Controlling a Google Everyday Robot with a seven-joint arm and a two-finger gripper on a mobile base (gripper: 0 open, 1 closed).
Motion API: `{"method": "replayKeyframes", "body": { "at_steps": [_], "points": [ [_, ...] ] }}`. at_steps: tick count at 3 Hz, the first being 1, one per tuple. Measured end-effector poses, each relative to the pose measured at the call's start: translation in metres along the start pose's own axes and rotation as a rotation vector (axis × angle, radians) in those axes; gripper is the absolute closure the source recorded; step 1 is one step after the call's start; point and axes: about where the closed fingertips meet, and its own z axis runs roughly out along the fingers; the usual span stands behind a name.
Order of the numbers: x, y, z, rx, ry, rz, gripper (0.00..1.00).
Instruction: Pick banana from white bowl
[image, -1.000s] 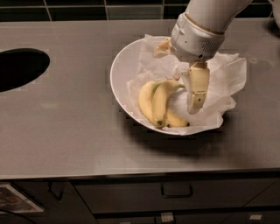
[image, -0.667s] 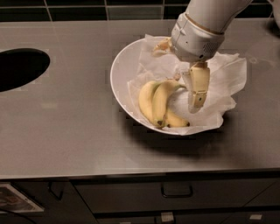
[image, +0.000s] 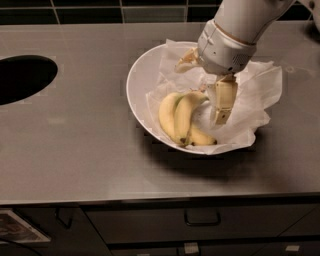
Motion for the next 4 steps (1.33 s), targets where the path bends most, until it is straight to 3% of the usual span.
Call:
{"method": "replayKeyframes", "body": {
  "at_steps": [2,3,4],
  "points": [
    [0.009,0.000,0.025,-0.098,-0.059,-0.060,0.15],
    [0.010,-0.012,0.039,-0.146,-0.075,-0.099,0.18],
    [0.006,-0.022,0.045,-0.159,-0.067,-0.125,0.24]
  ]
}}
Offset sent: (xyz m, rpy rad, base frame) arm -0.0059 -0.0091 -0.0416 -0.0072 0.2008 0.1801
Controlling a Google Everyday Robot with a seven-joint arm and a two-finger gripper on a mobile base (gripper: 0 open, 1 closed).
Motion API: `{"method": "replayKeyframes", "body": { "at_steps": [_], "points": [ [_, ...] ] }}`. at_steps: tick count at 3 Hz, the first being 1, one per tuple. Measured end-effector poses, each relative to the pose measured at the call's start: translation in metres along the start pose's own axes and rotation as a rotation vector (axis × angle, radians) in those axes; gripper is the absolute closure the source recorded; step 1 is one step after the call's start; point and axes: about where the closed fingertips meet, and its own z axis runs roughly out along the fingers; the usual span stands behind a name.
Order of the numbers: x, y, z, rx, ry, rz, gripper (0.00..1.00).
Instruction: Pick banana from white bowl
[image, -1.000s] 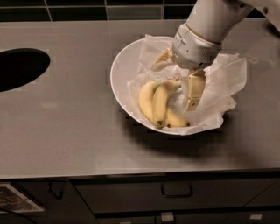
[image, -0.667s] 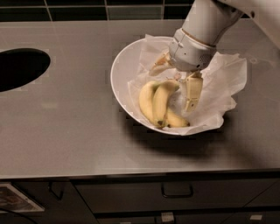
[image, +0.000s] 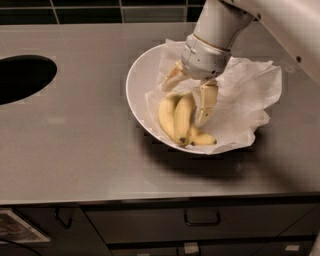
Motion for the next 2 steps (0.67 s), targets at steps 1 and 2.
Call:
{"method": "replayKeyframes", "body": {
  "at_steps": [1,2],
  "points": [
    [-0.0016,-0.0048,-0.0030,0.001,0.021,-0.008,0.24],
    [-0.0035,-0.0038,-0.0110,0.009,0.047,-0.007,0.25]
  ]
}}
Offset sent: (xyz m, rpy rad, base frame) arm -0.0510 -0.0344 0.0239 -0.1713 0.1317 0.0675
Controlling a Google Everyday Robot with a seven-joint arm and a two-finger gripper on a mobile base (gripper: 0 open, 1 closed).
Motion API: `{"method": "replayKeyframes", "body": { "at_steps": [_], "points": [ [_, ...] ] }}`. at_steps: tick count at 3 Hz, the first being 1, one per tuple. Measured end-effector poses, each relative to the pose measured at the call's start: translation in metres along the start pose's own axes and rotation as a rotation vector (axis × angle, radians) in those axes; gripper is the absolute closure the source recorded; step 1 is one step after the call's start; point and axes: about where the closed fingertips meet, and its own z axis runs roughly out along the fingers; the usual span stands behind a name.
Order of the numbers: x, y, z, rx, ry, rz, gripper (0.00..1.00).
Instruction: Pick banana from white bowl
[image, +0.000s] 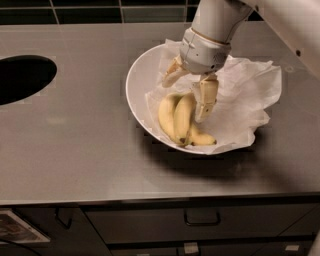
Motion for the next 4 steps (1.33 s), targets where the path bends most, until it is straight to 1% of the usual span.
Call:
{"method": "replayKeyframes", "body": {
  "at_steps": [1,3,4],
  "points": [
    [0.0005,0.0031,-0.0047,0.003,0.011,0.003,0.29],
    [0.0019,0.0066,-0.0091,0.003,0.021,0.006,0.30],
    [0.0038,0.0084,-0.0086,-0.001,0.022,0.009,0.35]
  ]
}}
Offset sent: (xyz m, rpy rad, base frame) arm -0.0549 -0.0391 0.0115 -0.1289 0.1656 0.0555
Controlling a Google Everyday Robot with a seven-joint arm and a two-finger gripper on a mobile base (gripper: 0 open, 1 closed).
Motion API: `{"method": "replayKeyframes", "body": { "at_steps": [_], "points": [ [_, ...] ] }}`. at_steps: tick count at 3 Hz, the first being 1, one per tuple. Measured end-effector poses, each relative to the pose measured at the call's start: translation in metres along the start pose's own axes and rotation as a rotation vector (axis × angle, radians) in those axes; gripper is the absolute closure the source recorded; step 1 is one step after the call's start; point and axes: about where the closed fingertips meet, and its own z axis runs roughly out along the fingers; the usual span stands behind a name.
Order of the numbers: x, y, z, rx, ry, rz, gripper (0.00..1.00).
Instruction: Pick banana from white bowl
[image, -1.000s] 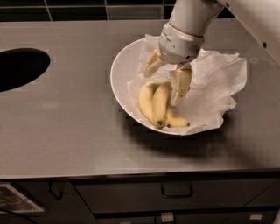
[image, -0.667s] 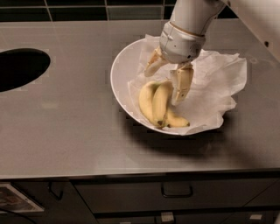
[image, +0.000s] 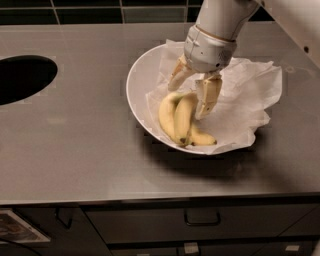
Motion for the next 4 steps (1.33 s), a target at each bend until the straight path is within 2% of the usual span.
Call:
{"method": "replayKeyframes", "body": {
  "at_steps": [4],
  "points": [
    [0.007,0.006,0.019,-0.055,-0.023,0.005,0.35]
  ]
}}
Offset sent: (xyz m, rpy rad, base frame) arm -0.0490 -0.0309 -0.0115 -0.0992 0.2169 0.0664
